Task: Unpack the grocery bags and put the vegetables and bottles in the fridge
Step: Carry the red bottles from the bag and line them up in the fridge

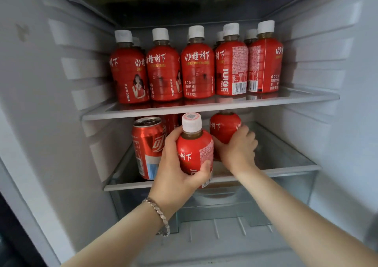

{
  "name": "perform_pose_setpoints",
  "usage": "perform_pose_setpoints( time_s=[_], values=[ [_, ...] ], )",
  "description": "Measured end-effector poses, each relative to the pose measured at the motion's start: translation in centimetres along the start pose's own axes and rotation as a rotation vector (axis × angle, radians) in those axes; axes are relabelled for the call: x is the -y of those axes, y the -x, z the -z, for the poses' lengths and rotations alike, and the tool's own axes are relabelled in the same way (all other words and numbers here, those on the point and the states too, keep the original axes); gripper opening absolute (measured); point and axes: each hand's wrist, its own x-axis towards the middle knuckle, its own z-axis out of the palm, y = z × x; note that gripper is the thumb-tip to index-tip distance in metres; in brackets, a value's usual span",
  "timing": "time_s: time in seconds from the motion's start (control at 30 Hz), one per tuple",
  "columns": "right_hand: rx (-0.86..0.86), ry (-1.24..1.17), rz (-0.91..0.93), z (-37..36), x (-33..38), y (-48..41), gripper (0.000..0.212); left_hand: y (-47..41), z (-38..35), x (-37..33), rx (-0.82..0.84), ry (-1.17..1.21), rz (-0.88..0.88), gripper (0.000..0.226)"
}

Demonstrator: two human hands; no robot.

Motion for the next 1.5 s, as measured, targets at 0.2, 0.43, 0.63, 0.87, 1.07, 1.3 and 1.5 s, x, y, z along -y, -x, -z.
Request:
perform_pose_setpoints(
  time_s=[0.2, 0.43, 0.63, 0.87, 1.07, 1.3, 1.5],
  values=[
    [0.254, 0.148, -0.027, -3.2, 0.4, -6.7, 0.069, -0.2, 0.2, -0.4, 0.013, -0.04, 0.017, 0.073],
    [0.295, 0.205, 0.033, -5.7, 0.5, -9.3, 0.054, -0.1, 0.4, -0.5, 0.019, -0.095, 0.024, 0.072],
    [0.533, -0.729, 0.04, 1.2, 1.9, -1.5, 0.03, 0.1, 0.1, -0.6, 0.004, -0.106, 0.029, 0.071],
    [0.183, -0.779, 0.293, 3.7, 1.9, 6.9, 0.045, -1.5, -0.9, -2.4, 0.205, -0.334, -0.079, 0.089],
    [-0.139, -1.166, -0.112, 3.6, 0.8, 5.6, 0.009, -2.2, 1.4, -4.0, 0.019, -0.497, -0.467, 0.047],
    [-0.07, -0.915, -0.035, 2.5, 2.2, 3.2, 0.027, 0.5, 2.2, 0.4, -0.49, -0.296, 0.03, 0.058],
    [-0.01, -0.724, 0.122, 1.6, 2.7, 2.8, 0.024, -1.2, 3.8, 1.0, -0.402, -0.185, 0.328, 0.089]
  ],
)
